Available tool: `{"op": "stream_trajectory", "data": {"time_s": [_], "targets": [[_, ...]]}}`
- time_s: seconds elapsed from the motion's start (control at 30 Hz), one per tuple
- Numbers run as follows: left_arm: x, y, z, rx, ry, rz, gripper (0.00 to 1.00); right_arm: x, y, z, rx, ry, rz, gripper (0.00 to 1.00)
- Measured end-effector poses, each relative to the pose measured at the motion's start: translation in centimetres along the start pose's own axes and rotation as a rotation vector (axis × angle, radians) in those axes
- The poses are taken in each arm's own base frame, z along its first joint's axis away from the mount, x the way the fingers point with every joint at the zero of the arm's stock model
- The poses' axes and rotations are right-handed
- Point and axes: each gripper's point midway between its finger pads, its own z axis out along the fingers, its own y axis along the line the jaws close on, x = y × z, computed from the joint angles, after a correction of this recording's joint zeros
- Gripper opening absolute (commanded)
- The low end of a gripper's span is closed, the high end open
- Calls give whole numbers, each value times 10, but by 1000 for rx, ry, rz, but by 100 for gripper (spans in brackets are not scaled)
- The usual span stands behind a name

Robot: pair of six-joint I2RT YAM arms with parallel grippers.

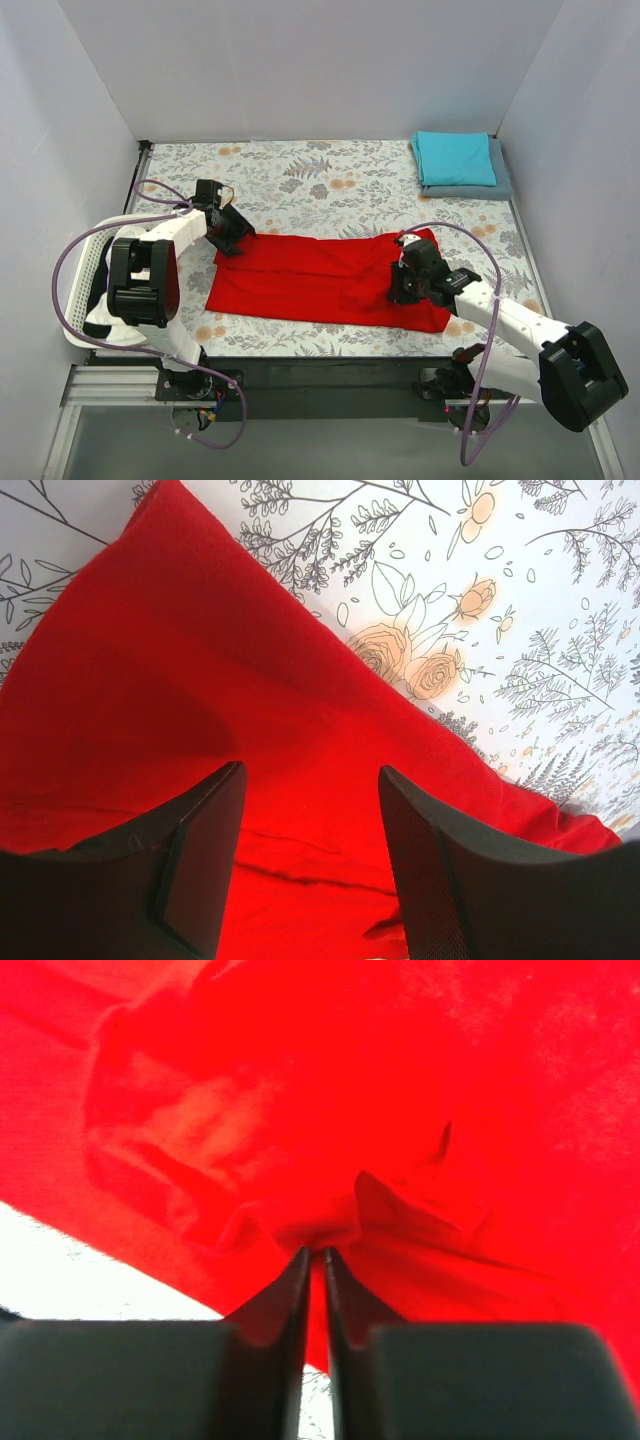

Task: Fold and stack the t-shirts
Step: Fold the tshirt

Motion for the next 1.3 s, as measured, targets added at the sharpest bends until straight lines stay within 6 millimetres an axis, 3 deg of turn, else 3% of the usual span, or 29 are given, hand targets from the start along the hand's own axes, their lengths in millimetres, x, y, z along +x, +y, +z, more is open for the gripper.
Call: {"op": "stream_trajectory", "data": {"time_s": [0.13, 0.5, 0.8, 0.97, 1.0, 1.03, 1.1, 1.13, 1.2, 1.3], "targets": [[0, 0, 0, 0, 1, 0, 54, -1, 8, -10, -44, -31, 30, 1], [0, 0, 0, 1, 0, 0, 54, 3, 23, -44, -126, -61, 114, 1], [0, 0, 0, 1, 0, 0, 54, 48, 20, -48, -156, 35, 211, 1], [0, -1, 0, 3, 2, 0, 54, 55, 21, -46, -161, 63, 238, 2], [0, -1, 0, 4, 3, 0, 54, 56, 21, -45, -158, 72, 241, 6], [1, -1, 0, 5, 6, 0, 54, 57, 21, -43, -154, 81, 242, 25], [1, -2, 0, 8, 10, 0, 54, 57, 19, -41, -126, 101, 246, 50], [1, -3, 0, 12, 12, 0, 54, 53, 17, -41, -107, 96, 239, 68], [0, -7, -1, 23, 14, 2, 54, 31, 15, -48, -65, 50, 217, 71], [-7, -20, -6, 56, 4, 8, 54, -38, 7, -67, 0, -114, 201, 63]]}}
